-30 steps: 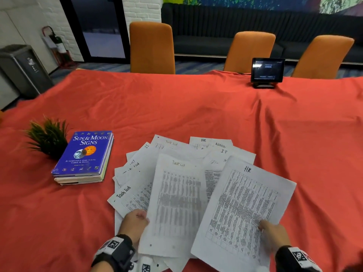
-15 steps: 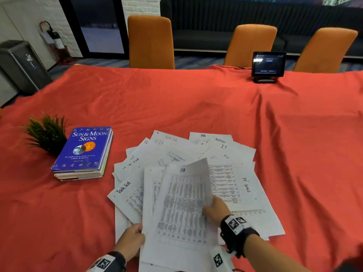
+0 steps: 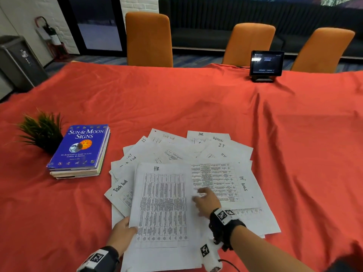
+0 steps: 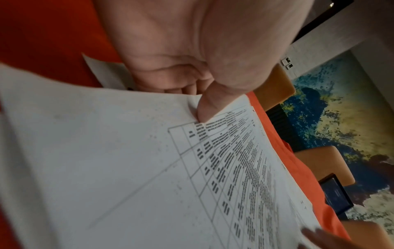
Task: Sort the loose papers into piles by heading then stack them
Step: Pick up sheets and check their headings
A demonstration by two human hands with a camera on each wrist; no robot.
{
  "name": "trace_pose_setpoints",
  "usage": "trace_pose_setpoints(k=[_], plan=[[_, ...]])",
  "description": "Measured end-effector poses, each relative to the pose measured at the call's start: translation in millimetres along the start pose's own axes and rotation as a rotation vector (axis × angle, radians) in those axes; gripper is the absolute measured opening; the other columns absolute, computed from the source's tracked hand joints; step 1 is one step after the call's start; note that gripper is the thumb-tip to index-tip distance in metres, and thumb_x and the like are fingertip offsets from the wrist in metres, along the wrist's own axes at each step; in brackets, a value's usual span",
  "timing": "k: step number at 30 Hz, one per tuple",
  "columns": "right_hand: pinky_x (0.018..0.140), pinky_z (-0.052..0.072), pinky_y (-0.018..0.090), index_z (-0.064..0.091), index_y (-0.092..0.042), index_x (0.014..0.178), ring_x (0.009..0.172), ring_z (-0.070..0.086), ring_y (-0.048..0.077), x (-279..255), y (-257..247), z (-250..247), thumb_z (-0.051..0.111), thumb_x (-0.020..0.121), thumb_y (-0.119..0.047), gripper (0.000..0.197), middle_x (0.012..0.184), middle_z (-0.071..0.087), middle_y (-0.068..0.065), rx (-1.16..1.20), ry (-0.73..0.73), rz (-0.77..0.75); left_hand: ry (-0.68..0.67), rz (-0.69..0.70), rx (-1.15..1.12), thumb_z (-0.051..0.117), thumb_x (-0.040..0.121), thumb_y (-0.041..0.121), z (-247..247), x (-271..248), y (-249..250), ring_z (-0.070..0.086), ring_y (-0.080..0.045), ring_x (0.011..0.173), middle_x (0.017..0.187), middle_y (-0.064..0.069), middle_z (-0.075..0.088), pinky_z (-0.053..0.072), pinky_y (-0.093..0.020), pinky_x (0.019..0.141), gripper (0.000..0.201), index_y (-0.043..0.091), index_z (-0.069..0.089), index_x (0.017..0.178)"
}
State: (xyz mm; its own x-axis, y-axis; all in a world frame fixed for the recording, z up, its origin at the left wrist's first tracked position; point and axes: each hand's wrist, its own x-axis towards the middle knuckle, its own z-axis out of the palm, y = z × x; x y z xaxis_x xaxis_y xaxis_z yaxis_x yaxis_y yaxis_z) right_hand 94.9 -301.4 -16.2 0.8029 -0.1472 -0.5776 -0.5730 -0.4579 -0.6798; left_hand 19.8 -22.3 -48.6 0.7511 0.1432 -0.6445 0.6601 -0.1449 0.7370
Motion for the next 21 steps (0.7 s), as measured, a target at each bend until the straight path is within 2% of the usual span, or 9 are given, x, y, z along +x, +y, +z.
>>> trace_pose_setpoints(k=[2, 4, 6, 8, 10, 14, 18, 19, 21], plan=[[0.056, 0.055, 0.032, 0.058, -0.007, 0.109, 0.061, 0.063, 0.025, 6, 18, -19, 0.062, 0.085, -0.024, 0.030, 0.088, 0.071, 0.015, 0.109, 0.081, 0.119, 0.036, -0.019, -0.017, 0.050, 0.088, -0.012, -9, 2, -2, 0.069, -0.031, 0.094, 0.099, -0.013, 0.074, 0.051, -0.049, 0.093, 0.031, 0.012, 0.066, 0.098], [0.058, 0.051, 0.033, 0.065, 0.003, 0.095, 0.054, 0.060, 0.024, 9, 38, -40, 0.060, 0.085, -0.023, 0.029, 0.075, 0.073, 0.018, 0.207, 0.151, 0.218, 0.052, -0.042, -0.021, 0.049, 0.088, -0.011, -18, 4, -5, 0.069, -0.032, 0.093, 0.098, -0.015, 0.073, 0.052, -0.046, 0.091, 0.028, 0.007, 0.065, 0.103], [0.053, 0.047, 0.029, 0.063, 0.002, 0.082, 0.049, 0.059, 0.025, 6, 58, -59, 0.058, 0.088, -0.022, 0.025, 0.063, 0.070, 0.015, 0.337, 0.187, 0.314, 0.054, -0.043, 0.011, 0.049, 0.088, -0.010, -25, 8, -8, 0.069, -0.032, 0.091, 0.097, -0.014, 0.074, 0.052, -0.046, 0.091, 0.028, 0.006, 0.066, 0.104], [0.049, 0.044, 0.023, 0.059, -0.002, 0.086, 0.045, 0.057, 0.024, 1, 76, -74, 0.056, 0.091, -0.022, 0.021, 0.060, 0.064, 0.013, 0.435, 0.206, 0.379, 0.050, -0.034, 0.018, 0.049, 0.088, -0.010, -28, 10, -10, 0.069, -0.031, 0.091, 0.097, -0.013, 0.074, 0.052, -0.045, 0.089, 0.028, 0.007, 0.067, 0.102], [0.050, 0.043, 0.025, 0.055, -0.004, 0.087, 0.044, 0.053, 0.022, -4, 86, -82, 0.055, 0.092, -0.022, 0.019, 0.062, 0.059, 0.015, 0.518, 0.231, 0.426, 0.050, -0.036, 0.017, 0.048, 0.088, -0.011, -29, 10, -10, 0.068, -0.031, 0.090, 0.095, -0.012, 0.073, 0.052, -0.041, 0.086, 0.029, 0.007, 0.067, 0.101], [0.048, 0.040, 0.024, 0.052, -0.004, 0.080, 0.045, 0.045, 0.019, -3, 91, -85, 0.058, 0.091, -0.022, 0.021, 0.063, 0.054, 0.016, 0.607, 0.258, 0.453, 0.032, -0.044, -0.004, 0.047, 0.089, -0.011, -27, 11, -11, 0.069, -0.033, 0.093, 0.098, -0.014, 0.074, 0.052, -0.047, 0.091, 0.030, 0.006, 0.067, 0.103], [0.041, 0.032, 0.020, 0.051, -0.008, 0.071, 0.033, 0.036, 0.015, 11, 85, -80, 0.062, 0.088, -0.022, 0.024, 0.049, 0.049, 0.006, 0.658, 0.267, 0.447, 0.030, -0.044, -0.014, 0.046, 0.089, -0.012, -21, 10, -9, 0.069, -0.034, 0.092, 0.096, -0.015, 0.074, 0.053, -0.044, 0.087, 0.029, 0.005, 0.066, 0.102], [0.041, 0.034, 0.022, 0.053, -0.008, 0.070, 0.032, 0.038, 0.016, 15, 81, -79, 0.064, 0.085, -0.022, 0.024, 0.047, 0.050, 0.005, 0.634, 0.295, 0.435, 0.021, -0.044, -0.015, 0.046, 0.089, -0.012, -20, 10, -8, 0.069, -0.033, 0.092, 0.096, -0.014, 0.074, 0.053, -0.044, 0.088, 0.030, 0.006, 0.066, 0.103], [0.047, 0.042, 0.029, 0.060, -0.003, 0.074, 0.041, 0.049, 0.021, 23, 77, -79, 0.067, 0.078, -0.027, 0.026, 0.054, 0.059, 0.008, 0.538, 0.365, 0.380, 0.009, -0.040, -0.020, 0.046, 0.089, -0.012, -20, 9, -7, 0.070, -0.031, 0.093, 0.097, -0.011, 0.074, 0.053, -0.042, 0.087, 0.032, 0.007, 0.065, 0.106]])
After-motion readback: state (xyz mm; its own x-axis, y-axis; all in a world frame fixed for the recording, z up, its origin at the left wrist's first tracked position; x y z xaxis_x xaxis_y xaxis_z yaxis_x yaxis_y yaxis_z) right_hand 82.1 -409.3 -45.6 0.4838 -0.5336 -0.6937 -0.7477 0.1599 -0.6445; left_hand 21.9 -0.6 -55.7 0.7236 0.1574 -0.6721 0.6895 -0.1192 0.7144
